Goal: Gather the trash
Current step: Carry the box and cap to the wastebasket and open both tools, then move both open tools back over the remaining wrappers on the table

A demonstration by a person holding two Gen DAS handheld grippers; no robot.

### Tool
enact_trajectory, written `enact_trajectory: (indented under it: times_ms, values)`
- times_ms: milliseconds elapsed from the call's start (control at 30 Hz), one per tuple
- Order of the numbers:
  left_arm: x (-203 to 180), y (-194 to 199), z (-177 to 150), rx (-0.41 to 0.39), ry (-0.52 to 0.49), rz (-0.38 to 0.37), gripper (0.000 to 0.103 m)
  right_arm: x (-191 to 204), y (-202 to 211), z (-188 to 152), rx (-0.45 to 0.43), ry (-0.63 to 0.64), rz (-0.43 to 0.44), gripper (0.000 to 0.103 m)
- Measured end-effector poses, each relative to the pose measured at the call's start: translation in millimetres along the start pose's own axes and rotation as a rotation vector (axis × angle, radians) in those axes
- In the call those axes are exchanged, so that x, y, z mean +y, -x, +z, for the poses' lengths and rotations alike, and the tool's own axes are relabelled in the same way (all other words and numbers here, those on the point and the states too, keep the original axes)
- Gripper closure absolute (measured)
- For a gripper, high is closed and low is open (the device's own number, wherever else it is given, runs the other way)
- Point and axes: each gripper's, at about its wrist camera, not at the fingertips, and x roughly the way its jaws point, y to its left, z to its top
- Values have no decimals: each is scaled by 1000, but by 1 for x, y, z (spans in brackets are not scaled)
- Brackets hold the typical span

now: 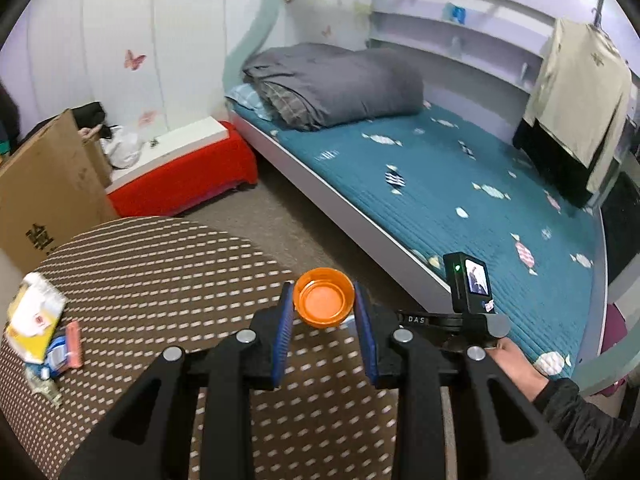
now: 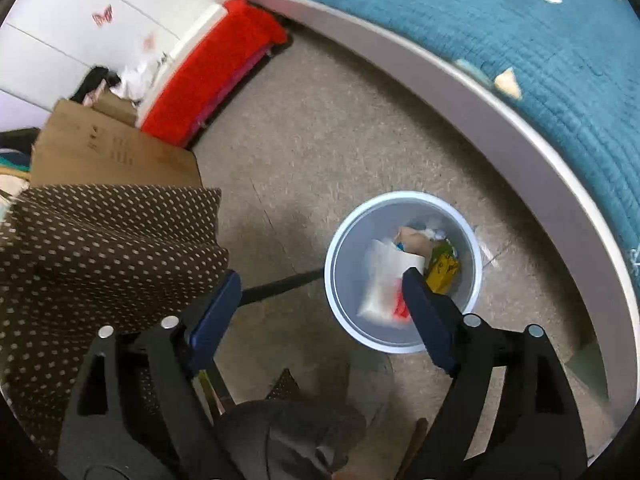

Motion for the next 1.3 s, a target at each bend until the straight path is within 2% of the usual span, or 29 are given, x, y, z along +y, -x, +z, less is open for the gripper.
enact_trajectory:
  times_ms: [133, 300, 500, 533, 567, 600, 633, 733, 900, 1000, 1133, 1300]
  values:
    - [-21, -23, 6, 40, -16, -52, 74, -2, 43, -5, -89, 10, 14, 9]
    - [-52, -57, 13, 98, -57, -102, 74, -2, 106, -7, -214, 43, 28, 9]
    - [-72, -107, 20, 213, -70, -144, 72, 1, 158, 2, -327, 44, 40, 7]
    - [-74, -112, 21, 225, -70, -148, 57, 3, 162, 3, -334, 46, 39, 6]
    - [-74, -115, 21, 223, -66, -139, 28, 5, 170, 2, -344, 48, 39, 6]
    - [-73, -116, 23, 208, -62, -114, 15, 7, 175, 2, -350, 49, 41, 6]
    - [-71, -113, 24, 192, -61, -113, 9, 10, 181, 1, -359, 53, 48, 6]
    - [-66, -107, 26, 176, -38, -127, 9, 22, 195, -7, -383, 74, 51, 6]
    - [-53, -89, 26, 148, 9, -110, 9, 41, 205, -13, -405, 103, 32, 6]
    - [-41, -64, 23, 97, 37, -90, 9, 56, 213, -18, -432, 122, 6, 6]
    - [-27, -28, 18, 15, 67, -31, 9, 80, 224, -28, -468, 155, 20, 6]
    - [-10, 13, 8, -59, 101, -1, 9, 122, 227, -42, -451, 246, 33, 6]
